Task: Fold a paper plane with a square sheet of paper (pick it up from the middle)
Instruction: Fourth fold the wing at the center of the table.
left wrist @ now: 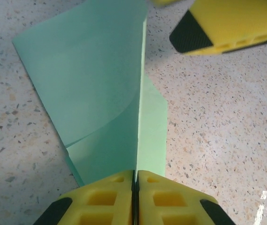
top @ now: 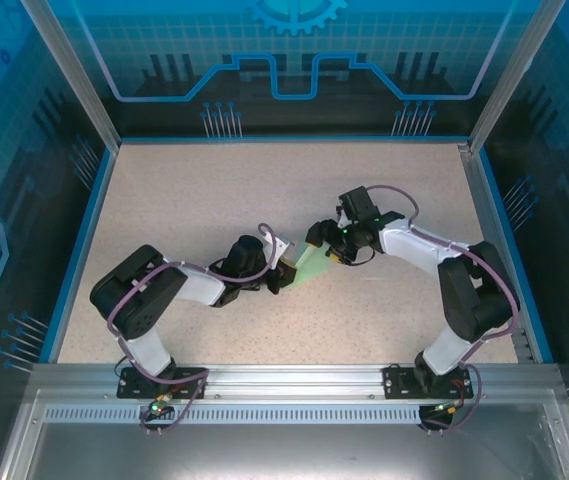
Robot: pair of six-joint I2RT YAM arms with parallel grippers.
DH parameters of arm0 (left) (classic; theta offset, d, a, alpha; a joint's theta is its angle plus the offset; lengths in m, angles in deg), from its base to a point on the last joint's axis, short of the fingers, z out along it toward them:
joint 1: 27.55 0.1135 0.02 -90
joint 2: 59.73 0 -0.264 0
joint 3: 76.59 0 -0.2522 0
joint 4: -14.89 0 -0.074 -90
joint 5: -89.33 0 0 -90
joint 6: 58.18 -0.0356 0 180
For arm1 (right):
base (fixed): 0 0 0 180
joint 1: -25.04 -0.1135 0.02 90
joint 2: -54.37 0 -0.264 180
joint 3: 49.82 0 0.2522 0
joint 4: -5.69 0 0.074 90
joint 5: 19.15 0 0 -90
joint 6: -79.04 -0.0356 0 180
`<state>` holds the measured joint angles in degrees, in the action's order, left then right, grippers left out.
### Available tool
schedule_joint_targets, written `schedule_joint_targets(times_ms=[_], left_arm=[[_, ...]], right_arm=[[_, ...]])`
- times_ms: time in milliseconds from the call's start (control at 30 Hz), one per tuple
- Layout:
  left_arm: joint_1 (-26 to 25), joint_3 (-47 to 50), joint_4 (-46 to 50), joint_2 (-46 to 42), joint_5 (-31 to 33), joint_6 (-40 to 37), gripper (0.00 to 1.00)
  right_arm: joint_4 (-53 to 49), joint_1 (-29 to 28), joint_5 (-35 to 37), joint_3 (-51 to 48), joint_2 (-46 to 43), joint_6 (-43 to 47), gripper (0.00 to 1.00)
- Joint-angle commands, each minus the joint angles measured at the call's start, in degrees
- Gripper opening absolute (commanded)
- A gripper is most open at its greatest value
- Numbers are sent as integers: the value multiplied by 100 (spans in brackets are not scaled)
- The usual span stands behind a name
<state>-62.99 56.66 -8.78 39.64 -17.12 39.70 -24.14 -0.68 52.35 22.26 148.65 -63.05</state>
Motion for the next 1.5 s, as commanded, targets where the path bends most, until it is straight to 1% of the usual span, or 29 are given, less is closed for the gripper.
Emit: schedule_joint_targets(times_ms=[0, 133, 333, 500, 600, 1100, 1267, 1467], left_arm=[[-43, -142, 122, 125, -210, 397, 9], [-49, -150, 124, 167, -199, 745, 9], [-42, -93, 61, 191, -119, 1197, 9], [-44, -37, -64, 240, -47, 1611, 9], [-43, -39, -86, 246, -69, 1774, 9], [-41, -146, 157, 284, -218, 2193, 9], [-8, -249, 317, 323, -380, 2305, 10], [97, -309, 367, 366, -569, 2623, 12]], right_arm=[[561, 50, -572, -268, -142, 914, 68], [818, 48, -727, -491, -74, 1065, 68], [1065, 49, -761, -716, 11, 1156, 63], [987, 45, -658, -676, 215, 1146, 54], [977, 40, -562, -622, 325, 1035, 51], [705, -5, -411, -190, 837, 895, 50], [613, -21, -392, -92, 960, 877, 50], [532, -52, -329, -42, 1035, 892, 49]])
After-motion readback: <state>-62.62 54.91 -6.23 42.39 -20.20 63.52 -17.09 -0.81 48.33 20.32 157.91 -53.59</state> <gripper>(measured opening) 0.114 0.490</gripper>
